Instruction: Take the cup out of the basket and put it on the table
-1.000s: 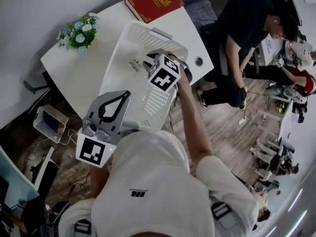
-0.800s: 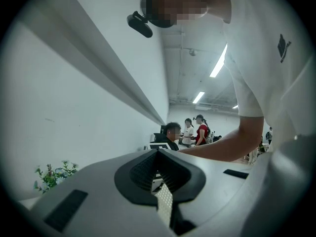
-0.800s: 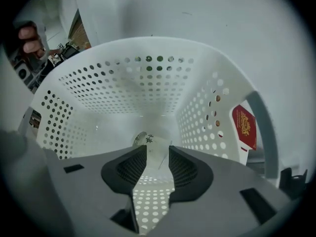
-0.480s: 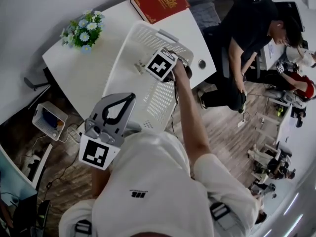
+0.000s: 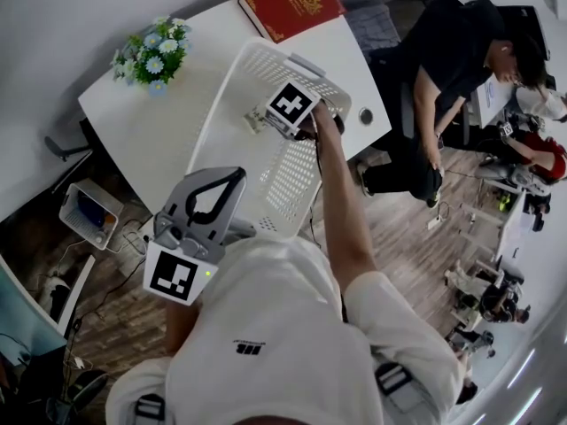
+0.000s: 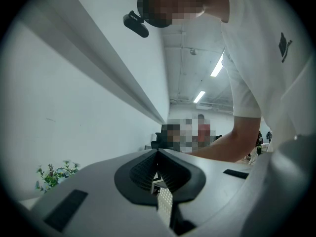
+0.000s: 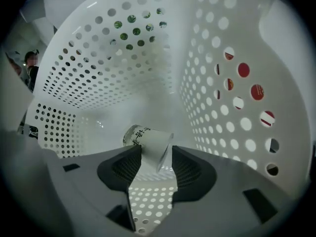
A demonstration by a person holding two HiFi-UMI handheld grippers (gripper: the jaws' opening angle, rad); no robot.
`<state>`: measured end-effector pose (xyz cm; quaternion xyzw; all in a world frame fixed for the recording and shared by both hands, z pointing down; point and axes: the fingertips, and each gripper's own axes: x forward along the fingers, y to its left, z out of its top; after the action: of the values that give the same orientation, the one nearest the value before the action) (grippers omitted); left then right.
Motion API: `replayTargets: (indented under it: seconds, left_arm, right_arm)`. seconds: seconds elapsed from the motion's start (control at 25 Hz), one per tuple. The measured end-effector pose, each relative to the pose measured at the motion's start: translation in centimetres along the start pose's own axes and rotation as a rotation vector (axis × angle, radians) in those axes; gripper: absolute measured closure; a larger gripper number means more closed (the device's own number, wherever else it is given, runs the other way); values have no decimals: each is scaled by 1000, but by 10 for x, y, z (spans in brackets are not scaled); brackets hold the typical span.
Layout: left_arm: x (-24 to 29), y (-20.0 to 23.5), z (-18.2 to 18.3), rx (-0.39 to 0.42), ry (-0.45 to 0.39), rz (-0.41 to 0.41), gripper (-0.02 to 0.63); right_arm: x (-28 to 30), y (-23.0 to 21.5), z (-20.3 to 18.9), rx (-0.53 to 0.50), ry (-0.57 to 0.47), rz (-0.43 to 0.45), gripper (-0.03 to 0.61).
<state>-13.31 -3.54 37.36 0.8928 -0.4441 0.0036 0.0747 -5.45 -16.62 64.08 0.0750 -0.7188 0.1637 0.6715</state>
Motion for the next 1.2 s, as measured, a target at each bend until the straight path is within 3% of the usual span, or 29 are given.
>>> replayTargets:
  seconds: [0.16,0.28,0.32,0.64,1.2]
  left_arm:
    - [0,-1,0,4,2,1,604]
    - [0,-2,1,9,0,3,604]
    - [1,-2,1,9,0,4,604]
    - [1,-3,1,10,3,5,604]
    - [-1,-5,-1,18,8,5,604]
  right_arm:
    - [-2,8,1,-26,-11,27,388]
    - [-8,12,6,-49,-52,11,509]
    - [-9,14,7,-60,-65,12,515]
    - [-17,36,15,-93,-137,99,546]
    - [-34,58,17,-146,-199,131,557]
